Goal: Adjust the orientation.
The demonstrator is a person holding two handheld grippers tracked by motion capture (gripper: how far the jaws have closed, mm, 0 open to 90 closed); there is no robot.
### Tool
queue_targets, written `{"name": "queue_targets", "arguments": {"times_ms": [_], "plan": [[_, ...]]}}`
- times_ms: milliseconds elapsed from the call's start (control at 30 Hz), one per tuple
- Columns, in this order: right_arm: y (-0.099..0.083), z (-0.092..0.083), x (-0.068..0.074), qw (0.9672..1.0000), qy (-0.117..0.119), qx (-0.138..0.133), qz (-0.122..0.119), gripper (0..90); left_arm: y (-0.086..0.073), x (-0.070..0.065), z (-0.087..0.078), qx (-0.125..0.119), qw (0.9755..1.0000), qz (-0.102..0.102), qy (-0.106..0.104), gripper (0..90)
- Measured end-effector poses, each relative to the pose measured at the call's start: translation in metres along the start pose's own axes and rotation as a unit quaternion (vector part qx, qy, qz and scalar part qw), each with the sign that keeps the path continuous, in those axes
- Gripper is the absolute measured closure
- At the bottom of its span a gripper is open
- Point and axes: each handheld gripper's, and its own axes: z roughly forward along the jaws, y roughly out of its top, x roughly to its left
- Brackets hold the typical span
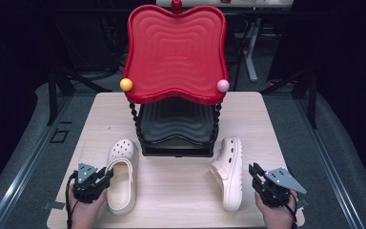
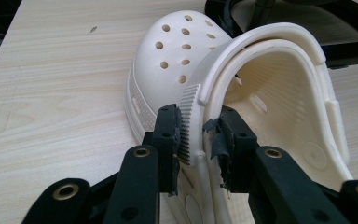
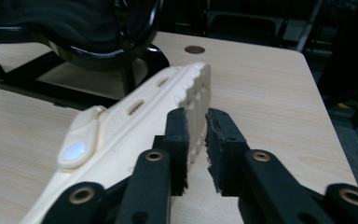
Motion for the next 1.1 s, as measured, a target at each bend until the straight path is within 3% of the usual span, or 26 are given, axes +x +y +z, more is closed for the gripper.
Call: {"name": "queue_targets", "arguments": {"times_ms": [233, 300, 400, 600, 1100], "plan": [[0.004, -0.001, 0.009, 0.9997, 0.022, 0.007, -0.010, 86.2, -0.003, 0.000, -0.001, -0.013, 0.9997, 0.008, -0.016, 61.3], [0.005, 0.000, 0.018, 0.9990, 0.037, 0.009, -0.023, 87.0, -0.004, 0.000, -0.002, -0.018, 0.9995, 0.014, -0.023, 58.9], [0.005, 0.004, 0.027, 0.9982, 0.036, 0.016, -0.045, 88.5, -0.005, 0.000, -0.001, -0.017, 0.9994, 0.018, -0.024, 57.8], [0.000, 0.014, 0.032, 0.9949, 0.041, 0.061, -0.069, 89.7, -0.006, 0.001, -0.003, -0.019, 0.9992, 0.018, -0.029, 55.7], [-0.001, 0.012, 0.023, 0.9955, 0.044, 0.067, -0.051, 90.0, -0.006, 0.004, -0.006, -0.026, 0.9991, 0.014, -0.031, 54.4]]}}
